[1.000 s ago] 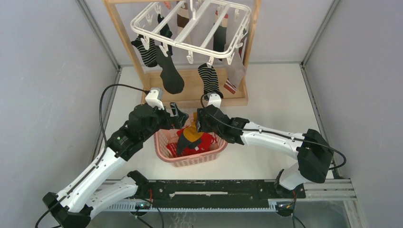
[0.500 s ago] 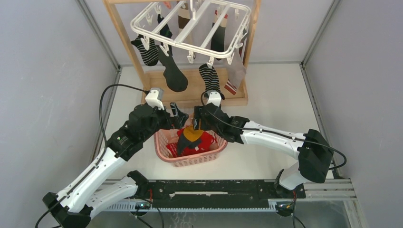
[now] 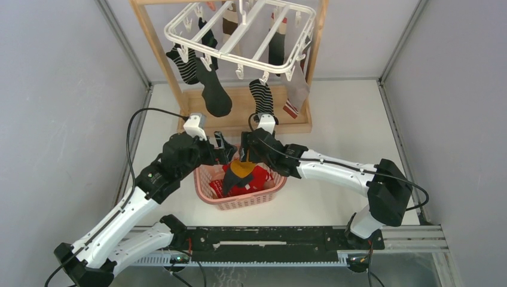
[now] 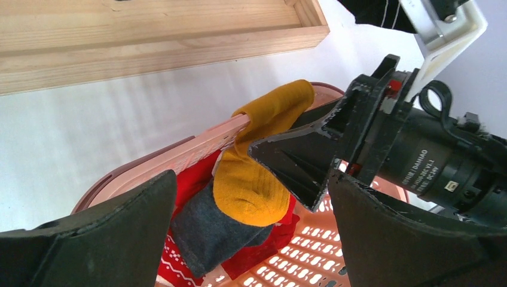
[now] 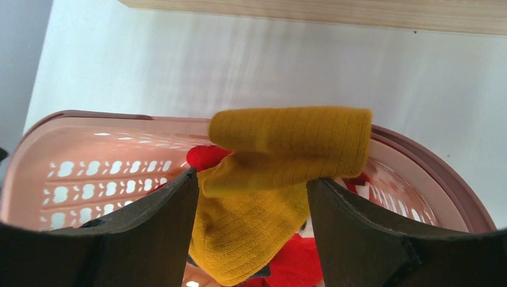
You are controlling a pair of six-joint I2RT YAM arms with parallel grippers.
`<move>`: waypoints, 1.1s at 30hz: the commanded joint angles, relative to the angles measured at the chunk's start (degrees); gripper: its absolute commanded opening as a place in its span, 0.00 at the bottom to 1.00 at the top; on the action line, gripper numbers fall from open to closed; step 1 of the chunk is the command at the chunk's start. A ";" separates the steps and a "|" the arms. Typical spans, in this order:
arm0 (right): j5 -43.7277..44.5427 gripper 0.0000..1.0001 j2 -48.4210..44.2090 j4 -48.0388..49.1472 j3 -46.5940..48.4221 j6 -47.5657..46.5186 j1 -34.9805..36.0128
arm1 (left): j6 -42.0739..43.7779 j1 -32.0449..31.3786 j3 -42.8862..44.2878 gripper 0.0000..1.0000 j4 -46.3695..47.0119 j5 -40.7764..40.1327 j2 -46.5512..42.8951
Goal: Remove the socks clipped to the hanger
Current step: Pick up the sock from the bin.
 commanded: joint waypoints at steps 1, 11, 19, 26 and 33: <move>0.61 0.72 0.50 -0.12 2.26 1.16 -0.08 | -0.05 0.50 -1.05 1.00 2.04 0.57 -1.05; -0.87 0.39 1.26 -0.06 2.21 0.38 -0.56 | -0.05 0.58 -0.92 1.00 2.00 0.81 -1.23; -1.41 0.16 -1.78 -0.57 1.71 -2.23 -0.08 | 0.03 0.70 -0.57 1.00 1.48 0.81 -1.42; -1.12 0.12 -7.48 2.55 0.46 -9.64 3.40 | 0.36 0.76 -0.95 1.00 0.86 0.71 -2.44; 0.65 0.09 -13.75 2.57 -0.87 -14.01 6.15 | 0.30 1.02 -1.23 1.00 0.31 -0.21 -2.77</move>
